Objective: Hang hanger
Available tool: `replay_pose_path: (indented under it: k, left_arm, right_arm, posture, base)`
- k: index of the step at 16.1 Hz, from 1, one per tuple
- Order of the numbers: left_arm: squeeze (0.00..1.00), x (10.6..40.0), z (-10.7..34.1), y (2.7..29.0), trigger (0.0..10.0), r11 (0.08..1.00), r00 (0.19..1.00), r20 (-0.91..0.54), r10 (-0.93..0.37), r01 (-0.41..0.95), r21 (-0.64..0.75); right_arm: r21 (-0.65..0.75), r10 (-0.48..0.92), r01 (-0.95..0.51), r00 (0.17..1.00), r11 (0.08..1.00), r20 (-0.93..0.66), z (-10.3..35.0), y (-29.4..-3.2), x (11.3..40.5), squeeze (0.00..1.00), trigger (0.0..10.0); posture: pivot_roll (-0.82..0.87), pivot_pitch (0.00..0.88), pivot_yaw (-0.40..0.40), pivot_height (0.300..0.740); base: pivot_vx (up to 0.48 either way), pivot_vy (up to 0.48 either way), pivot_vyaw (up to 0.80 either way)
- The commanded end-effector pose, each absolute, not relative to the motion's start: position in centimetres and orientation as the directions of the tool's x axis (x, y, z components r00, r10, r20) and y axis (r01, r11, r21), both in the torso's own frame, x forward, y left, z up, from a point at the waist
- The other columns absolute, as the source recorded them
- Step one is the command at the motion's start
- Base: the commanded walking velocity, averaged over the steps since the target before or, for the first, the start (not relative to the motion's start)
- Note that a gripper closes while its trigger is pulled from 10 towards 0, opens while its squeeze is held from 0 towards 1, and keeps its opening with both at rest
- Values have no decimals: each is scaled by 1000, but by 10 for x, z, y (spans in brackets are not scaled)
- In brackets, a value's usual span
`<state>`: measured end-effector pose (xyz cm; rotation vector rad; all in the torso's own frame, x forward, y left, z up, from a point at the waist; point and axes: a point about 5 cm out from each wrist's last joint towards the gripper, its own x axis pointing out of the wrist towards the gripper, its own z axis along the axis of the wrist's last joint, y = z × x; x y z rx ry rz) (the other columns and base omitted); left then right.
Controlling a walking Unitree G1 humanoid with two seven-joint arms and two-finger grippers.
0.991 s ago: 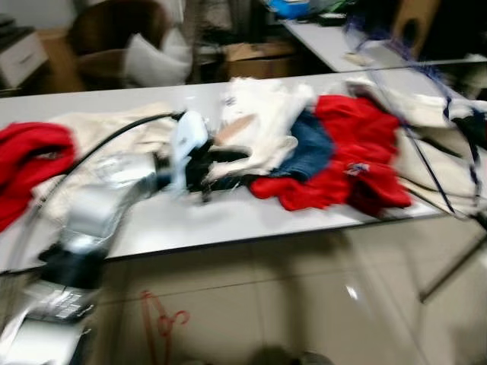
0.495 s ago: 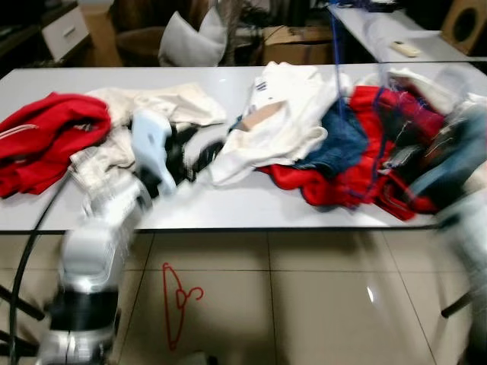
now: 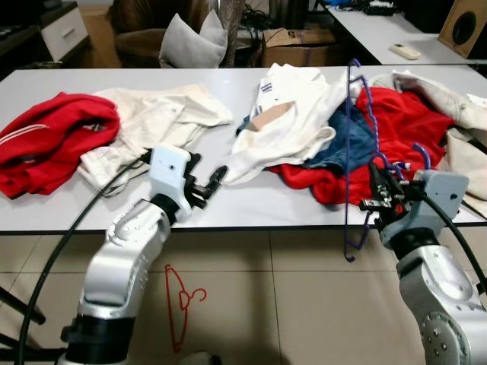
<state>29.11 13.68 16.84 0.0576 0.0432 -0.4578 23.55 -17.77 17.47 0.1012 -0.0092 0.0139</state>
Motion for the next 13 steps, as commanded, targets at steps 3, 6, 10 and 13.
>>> replay_pose_path:
  k: [3, 6, 10, 13]
  left_arm:
    - [0, 290, 167, 135, 10000, 903, 905, -66, -421, 425, 66]
    - [0, 291, 168, 133, 10000, 899, 900, -70, -429, 433, 58]
    - [0, 291, 167, 130, 10000, 894, 895, -78, -439, 444, 57]
    - [0, 291, 167, 128, 10000, 895, 895, -77, -439, 444, 51]
  right_arm:
    - [62, 69, -64, 994, 996, -89, 163, -167, 238, 0, 10000]
    - [61, 128, -122, 986, 991, -106, 161, -159, 237, 0, 10000]
    - [53, 65, -60, 992, 997, -105, 161, -166, 234, 0, 10000]
    - [92, 27, -22, 998, 995, -58, 165, -170, 232, 0, 10000]
  posture:
    - [-204, 0, 42, 710]
    - [-218, 0, 60, 710]
    - [-226, 0, 71, 710]
    - [-232, 0, 67, 710]
  base:
    - [0, 334, 0]
    - [0, 336, 0]
    - [0, 338, 0]
    - [0, 340, 0]
